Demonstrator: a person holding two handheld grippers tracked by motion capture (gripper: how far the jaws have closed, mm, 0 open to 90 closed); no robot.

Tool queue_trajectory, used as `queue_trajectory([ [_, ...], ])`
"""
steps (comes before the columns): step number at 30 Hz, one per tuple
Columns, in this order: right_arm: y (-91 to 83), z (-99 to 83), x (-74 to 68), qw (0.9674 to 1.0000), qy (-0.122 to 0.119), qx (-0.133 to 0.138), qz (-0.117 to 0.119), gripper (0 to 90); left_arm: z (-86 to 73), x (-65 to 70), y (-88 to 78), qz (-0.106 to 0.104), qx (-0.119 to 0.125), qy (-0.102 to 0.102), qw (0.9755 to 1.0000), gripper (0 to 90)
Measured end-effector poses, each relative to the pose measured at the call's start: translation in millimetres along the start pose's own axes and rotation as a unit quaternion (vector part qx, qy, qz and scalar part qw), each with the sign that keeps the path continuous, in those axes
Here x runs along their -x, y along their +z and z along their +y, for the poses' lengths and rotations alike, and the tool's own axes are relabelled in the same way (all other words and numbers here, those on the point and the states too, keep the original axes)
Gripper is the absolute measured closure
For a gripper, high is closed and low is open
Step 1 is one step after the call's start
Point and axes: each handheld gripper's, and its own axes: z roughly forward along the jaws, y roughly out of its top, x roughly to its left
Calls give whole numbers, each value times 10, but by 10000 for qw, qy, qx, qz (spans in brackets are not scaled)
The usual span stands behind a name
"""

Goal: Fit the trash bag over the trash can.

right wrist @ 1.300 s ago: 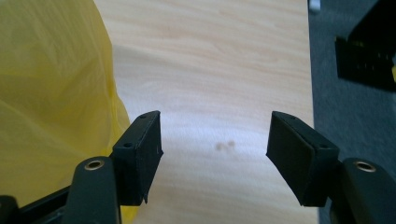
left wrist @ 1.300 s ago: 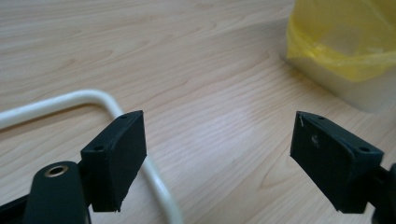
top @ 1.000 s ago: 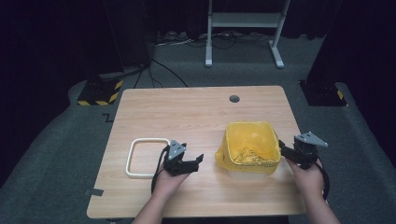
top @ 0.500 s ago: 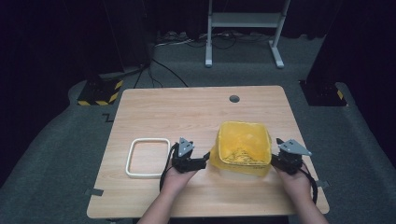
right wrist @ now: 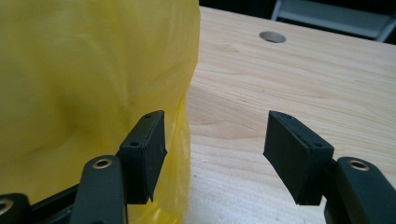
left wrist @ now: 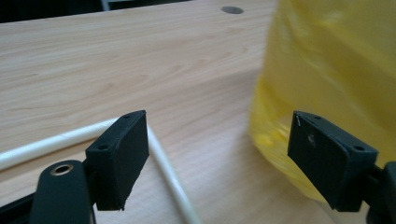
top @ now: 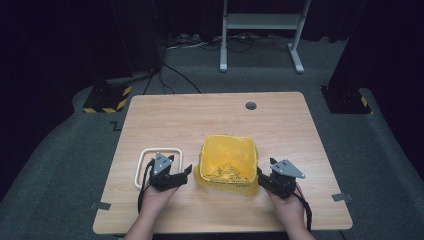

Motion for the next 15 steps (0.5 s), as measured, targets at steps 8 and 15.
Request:
queue_trajectory([
  [8, -164, -121, -301, 9995, -312, 77, -28, 400, 60, 112, 343, -406, -98, -65, 9991, 223],
  [15, -248, -160, -487, 9979, -609, 203, 124, 403, 144, -79, 516, -697, -135, -201, 9973, 265],
])
